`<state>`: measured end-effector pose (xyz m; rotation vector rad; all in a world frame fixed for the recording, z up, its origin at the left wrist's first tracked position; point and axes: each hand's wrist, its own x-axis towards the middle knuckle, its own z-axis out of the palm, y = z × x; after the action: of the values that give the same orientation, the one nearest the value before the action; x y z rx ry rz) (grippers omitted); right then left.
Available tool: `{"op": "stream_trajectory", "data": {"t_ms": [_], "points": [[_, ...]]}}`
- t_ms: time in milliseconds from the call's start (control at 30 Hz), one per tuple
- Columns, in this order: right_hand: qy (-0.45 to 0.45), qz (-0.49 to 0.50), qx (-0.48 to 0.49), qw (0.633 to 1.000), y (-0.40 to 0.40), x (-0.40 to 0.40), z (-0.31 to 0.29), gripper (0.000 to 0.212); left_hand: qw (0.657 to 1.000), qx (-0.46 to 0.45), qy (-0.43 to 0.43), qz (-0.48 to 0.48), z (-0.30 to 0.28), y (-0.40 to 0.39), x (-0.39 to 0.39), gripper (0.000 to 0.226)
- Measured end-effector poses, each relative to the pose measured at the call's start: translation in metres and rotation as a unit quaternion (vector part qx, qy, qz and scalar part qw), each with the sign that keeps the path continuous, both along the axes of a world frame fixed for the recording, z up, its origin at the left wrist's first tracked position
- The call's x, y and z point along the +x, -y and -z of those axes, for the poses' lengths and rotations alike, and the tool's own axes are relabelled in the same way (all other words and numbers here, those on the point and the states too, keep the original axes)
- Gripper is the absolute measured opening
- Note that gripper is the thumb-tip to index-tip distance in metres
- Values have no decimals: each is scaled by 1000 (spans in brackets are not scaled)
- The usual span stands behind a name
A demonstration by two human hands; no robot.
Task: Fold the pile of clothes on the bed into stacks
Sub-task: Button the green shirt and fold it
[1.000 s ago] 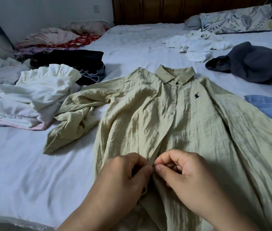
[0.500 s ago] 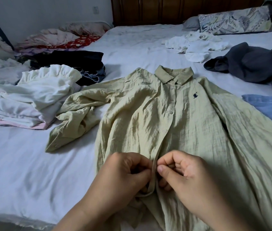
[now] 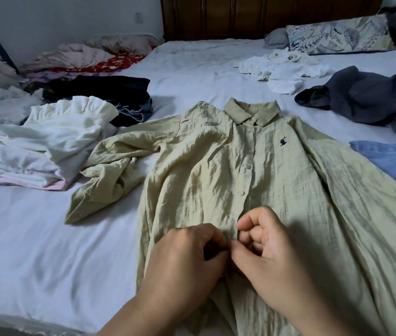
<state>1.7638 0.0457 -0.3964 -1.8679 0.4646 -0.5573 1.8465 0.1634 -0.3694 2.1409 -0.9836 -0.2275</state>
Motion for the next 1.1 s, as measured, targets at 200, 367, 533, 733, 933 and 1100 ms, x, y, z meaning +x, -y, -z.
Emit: {"op": "stream_trajectory", "data": {"t_ms": [200, 367, 533, 733, 933, 1100], "points": [[50, -17, -120, 991, 0, -3, 0, 23, 989, -27, -142, 10, 1, 1, 9, 7], [97, -63, -258, 959, 4, -7, -7, 26, 938, -13, -345, 36, -5, 2, 21, 13], [106, -85, -276, 952, 7, -9, -6, 16, 900, -14, -430, 64, -11, 0, 29, 9], [66, -55, -108, 990, 0, -5, -2, 28, 921, -95, -369, 84, -7, -1, 20, 12], [48, -10, -309, 950, 1, -8, 0, 39, 971, 1, -200, 132, -14, 1, 16, 20], [-31, 17, -254, 966, 15, -8, -9, 34, 964, 64, -128, 222, -19, -1, 27, 14]]}}
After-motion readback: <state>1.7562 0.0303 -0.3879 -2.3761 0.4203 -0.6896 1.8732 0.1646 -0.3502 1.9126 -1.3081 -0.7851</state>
